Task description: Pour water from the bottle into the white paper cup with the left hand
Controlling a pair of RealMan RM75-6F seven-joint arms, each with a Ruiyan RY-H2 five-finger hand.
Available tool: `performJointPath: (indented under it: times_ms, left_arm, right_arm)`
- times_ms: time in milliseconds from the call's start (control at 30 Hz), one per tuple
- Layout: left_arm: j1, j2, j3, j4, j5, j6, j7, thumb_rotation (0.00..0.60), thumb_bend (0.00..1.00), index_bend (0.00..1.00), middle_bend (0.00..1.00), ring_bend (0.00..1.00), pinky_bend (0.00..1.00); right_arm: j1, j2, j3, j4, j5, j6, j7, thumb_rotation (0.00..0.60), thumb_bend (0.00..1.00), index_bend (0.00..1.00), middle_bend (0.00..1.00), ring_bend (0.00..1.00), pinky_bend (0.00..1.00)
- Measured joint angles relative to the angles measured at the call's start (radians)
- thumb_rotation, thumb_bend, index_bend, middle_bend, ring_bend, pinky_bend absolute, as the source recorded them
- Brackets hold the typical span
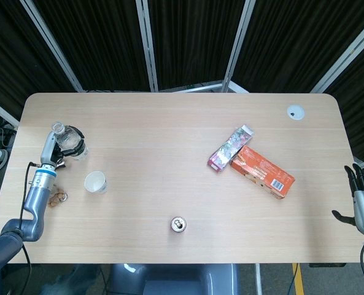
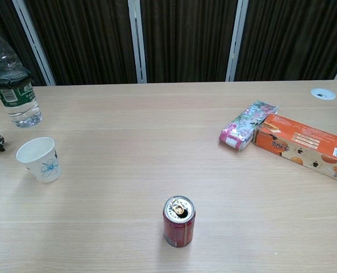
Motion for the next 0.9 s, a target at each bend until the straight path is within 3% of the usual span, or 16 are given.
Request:
performJointPath:
  times_ms: [433,567,733,800,900]
  left_arm:
    - [-0.025,-0.127,0.012,0.196,0.015,-0.088,-0.065,0.6,0.45,0.54,0.51,0.41,0.37]
    - [-0.026,-0.153,0.022,0.229,0.03,-0.095,-0.082,0.6,0.29,0.54,0.5,0.41,0.37]
    - [-0.023,-0.17,0.038,0.256,0.047,-0.102,-0.099,0.6,0.2,0.53,0.48,0.39,0.34]
    - [-0.021,-0.174,0.044,0.265,0.055,-0.098,-0.101,0.6,0.14,0.51,0.43,0.34,0.29]
    - [-0.017,-0.178,0.049,0.271,0.062,-0.085,-0.103,0.6,0.05,0.4,0.28,0.2,0.17]
  right_arm:
    - [0.014,-0.02,0.002,0.022,0.029,-0.029,-0.027,0.6,0.0,0.0,0.0,0.0,0.0]
    - [0.016,-0.023,0.001,0.027,0.034,-0.035,-0.028,0.6,0.0,0.0,0.0,0.0,0.0]
    - [0.019,-0.025,0.001,0.032,0.036,-0.041,-0.025,0.6,0.0,0.0,0.0,0.0,0.0]
    - [0.02,-0.025,0.0,0.033,0.034,-0.043,-0.022,0.6,0.0,0.0,0.0,0.0,0.0]
    - [0.02,-0.025,0.0,0.035,0.033,-0.042,-0.019,0.6,0.0,0.0,0.0,0.0,0.0]
